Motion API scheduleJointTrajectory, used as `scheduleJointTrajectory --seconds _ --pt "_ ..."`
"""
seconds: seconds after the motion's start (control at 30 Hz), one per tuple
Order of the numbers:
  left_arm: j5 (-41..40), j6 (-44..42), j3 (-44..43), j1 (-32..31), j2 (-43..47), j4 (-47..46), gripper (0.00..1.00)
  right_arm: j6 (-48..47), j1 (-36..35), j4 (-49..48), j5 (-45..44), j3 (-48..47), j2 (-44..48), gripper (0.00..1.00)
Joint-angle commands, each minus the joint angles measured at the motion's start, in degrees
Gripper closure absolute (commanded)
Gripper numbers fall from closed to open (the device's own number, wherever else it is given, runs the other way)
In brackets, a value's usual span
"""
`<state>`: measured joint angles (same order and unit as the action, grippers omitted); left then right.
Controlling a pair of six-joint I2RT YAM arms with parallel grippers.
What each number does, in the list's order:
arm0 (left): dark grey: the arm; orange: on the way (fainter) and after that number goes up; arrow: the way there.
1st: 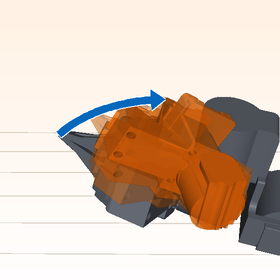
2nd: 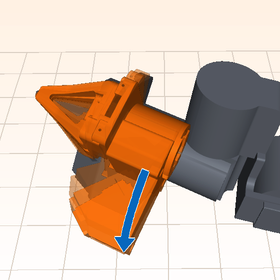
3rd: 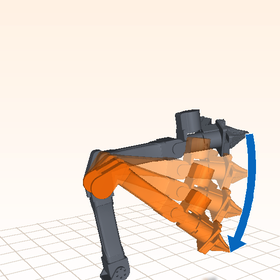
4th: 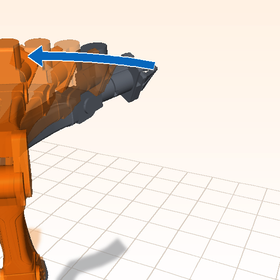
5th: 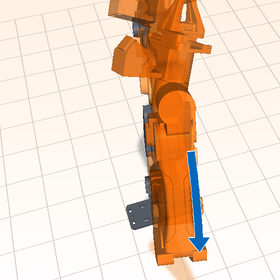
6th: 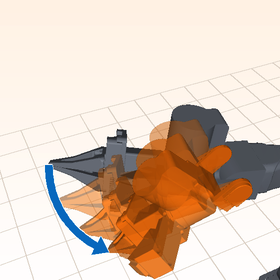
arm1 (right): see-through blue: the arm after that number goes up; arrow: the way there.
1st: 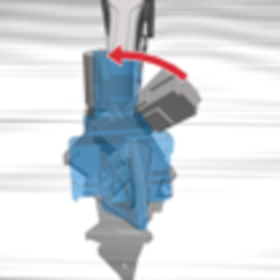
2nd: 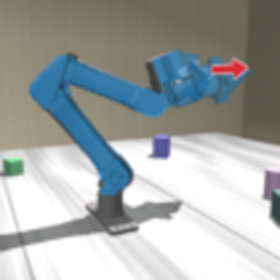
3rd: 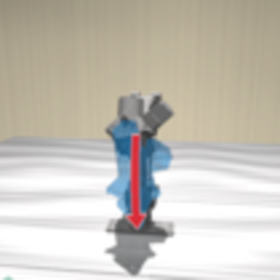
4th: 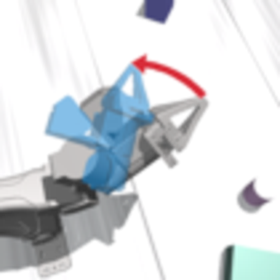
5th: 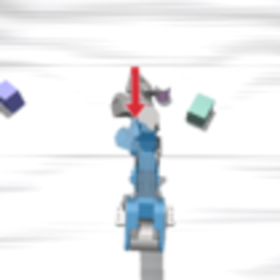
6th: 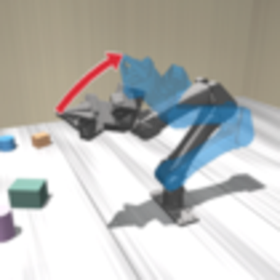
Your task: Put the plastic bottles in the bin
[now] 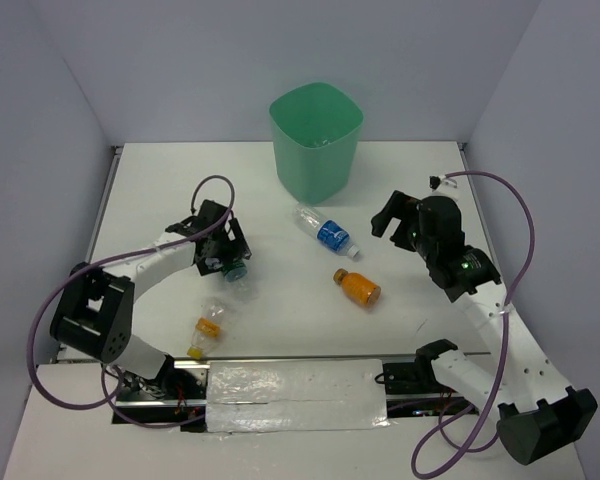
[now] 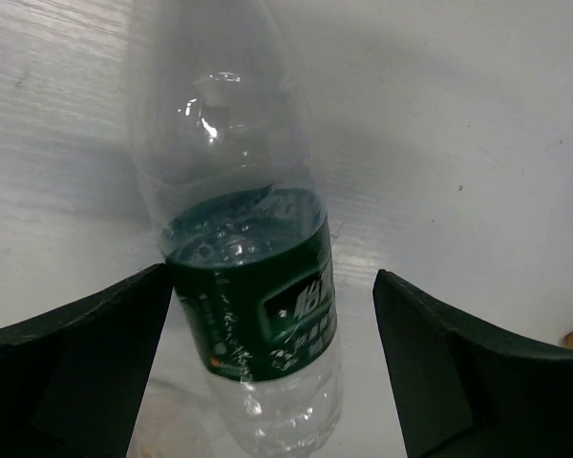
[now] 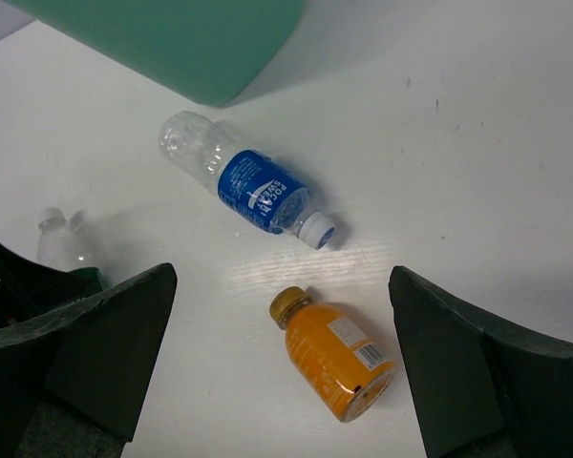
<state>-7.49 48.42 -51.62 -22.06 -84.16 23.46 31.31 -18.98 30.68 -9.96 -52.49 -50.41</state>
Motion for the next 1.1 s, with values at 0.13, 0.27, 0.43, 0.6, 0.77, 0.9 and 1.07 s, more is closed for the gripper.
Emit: scheduleJointTrajectory --seconds 0.13,0.27,0.43,0.6,0.77,0.9,1.07 --pt "3.36 2.03 1.25 -0.44 -3.56 -6.59 0.14 0.59 -0.62 1.31 -1.11 -1.65 2.25 0.00" --pt "1.95 1.76 0.64 -0.70 -1.28 -4.92 0.45 1.03 -0.70 2.11 -2.08 -1.30 4.00 0.00" --pt "-0.07 0.71 -4.17 -0.96 4.43 0.87 0.54 0.77 -0.70 2.63 -2.96 -1.65 3.75 0.00" --pt "-1.83 -5.51 -19.02 -1.23 10.68 4.66 0.52 0.42 -0.70 2.28 -2.44 -2.70 3.57 0.00" --pt "0.27 -11.76 -39.82 -1.40 4.99 2.65 0.50 -0.28 -0.70 2.63 -1.47 -3.41 4.09 0.00" --pt "1.68 -13.88 -52.07 -1.67 -2.84 -1.31 0.50 0.77 -0.70 2.81 -1.12 -2.27 5.85 0.00" --pt "5.11 -13.71 -68.39 -2.19 -15.66 -5.27 0.49 2.53 -0.79 3.51 -0.94 0.54 9.80 0.00"
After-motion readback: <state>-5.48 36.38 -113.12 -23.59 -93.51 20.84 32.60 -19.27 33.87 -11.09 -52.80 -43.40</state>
